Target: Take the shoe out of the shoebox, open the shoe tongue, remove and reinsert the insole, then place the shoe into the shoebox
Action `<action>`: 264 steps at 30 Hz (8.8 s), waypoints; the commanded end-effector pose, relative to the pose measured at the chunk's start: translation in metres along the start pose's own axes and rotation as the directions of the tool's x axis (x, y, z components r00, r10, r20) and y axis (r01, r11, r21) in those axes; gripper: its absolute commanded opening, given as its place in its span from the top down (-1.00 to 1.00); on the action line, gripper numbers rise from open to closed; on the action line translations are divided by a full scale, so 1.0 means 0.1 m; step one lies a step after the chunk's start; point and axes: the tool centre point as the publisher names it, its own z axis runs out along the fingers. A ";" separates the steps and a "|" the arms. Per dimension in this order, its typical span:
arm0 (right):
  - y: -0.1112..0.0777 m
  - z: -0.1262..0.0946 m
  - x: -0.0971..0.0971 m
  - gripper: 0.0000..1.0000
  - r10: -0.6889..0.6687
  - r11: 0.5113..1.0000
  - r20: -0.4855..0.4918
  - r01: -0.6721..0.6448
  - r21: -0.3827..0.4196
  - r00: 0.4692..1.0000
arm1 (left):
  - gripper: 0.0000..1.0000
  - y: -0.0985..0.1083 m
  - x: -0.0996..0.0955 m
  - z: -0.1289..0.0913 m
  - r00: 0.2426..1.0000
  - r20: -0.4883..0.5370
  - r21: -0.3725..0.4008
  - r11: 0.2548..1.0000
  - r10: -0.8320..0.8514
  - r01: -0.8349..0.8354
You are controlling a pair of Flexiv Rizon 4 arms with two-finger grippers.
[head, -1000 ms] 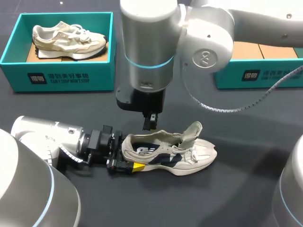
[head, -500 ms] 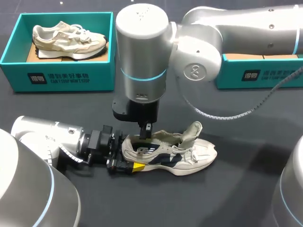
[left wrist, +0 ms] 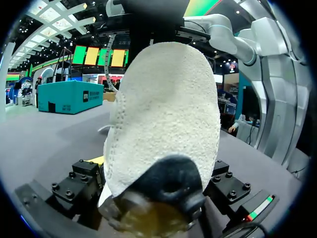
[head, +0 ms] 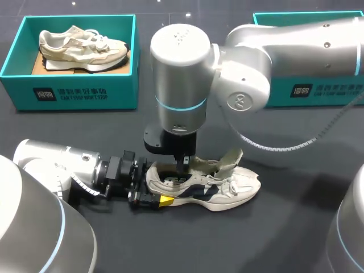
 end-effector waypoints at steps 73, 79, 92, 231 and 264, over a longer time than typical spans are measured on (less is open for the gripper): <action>-0.30 0.58 -0.07 0.30 0.010 0.999 0.003 -0.010 -0.045 1.000 | 1.00 0.00 0.00 0.00 1.000 0.002 0.000 1.000 0.000 0.000; -0.25 0.77 0.02 0.28 0.014 0.998 -0.060 -0.017 -0.062 0.998 | 1.00 0.00 0.00 0.00 1.000 0.002 0.000 1.000 0.000 0.000; -0.22 0.89 0.31 0.70 0.047 0.996 -0.115 -0.055 -0.067 0.992 | 1.00 0.00 0.00 0.00 1.000 0.002 0.000 1.000 0.000 0.000; -0.15 0.95 0.21 1.00 0.068 0.996 -0.164 -0.077 -0.051 0.984 | 1.00 0.00 0.00 0.00 1.000 0.002 0.000 1.000 0.000 0.000; -0.40 0.20 0.18 1.00 -0.116 0.919 -0.047 0.089 -0.383 0.992 | 1.00 0.00 0.00 0.00 1.000 0.002 0.000 1.000 0.000 0.000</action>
